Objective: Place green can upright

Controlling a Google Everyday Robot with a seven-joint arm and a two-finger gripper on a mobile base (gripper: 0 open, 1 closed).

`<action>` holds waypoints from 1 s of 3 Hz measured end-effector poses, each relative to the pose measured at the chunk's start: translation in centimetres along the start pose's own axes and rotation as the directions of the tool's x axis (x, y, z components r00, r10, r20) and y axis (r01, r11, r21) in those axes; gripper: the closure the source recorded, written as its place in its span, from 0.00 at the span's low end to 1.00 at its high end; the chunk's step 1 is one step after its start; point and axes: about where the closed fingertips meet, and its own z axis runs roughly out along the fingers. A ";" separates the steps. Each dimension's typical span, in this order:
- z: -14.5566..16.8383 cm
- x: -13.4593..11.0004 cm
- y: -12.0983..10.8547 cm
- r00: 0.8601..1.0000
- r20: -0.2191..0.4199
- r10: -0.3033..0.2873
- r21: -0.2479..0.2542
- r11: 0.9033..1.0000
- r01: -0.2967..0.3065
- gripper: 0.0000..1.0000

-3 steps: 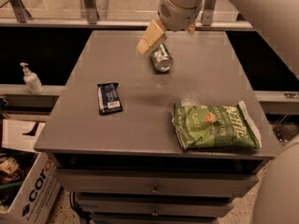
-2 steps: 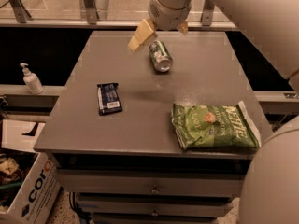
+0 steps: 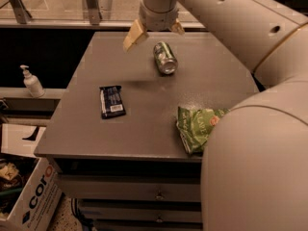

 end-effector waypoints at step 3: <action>6.3 -2.7 -1.2 0.976 -0.107 0.191 0.107 0.978 -0.180 0.00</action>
Offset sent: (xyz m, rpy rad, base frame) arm 0.0646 0.0053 -0.0425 -0.0570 0.1031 -0.2700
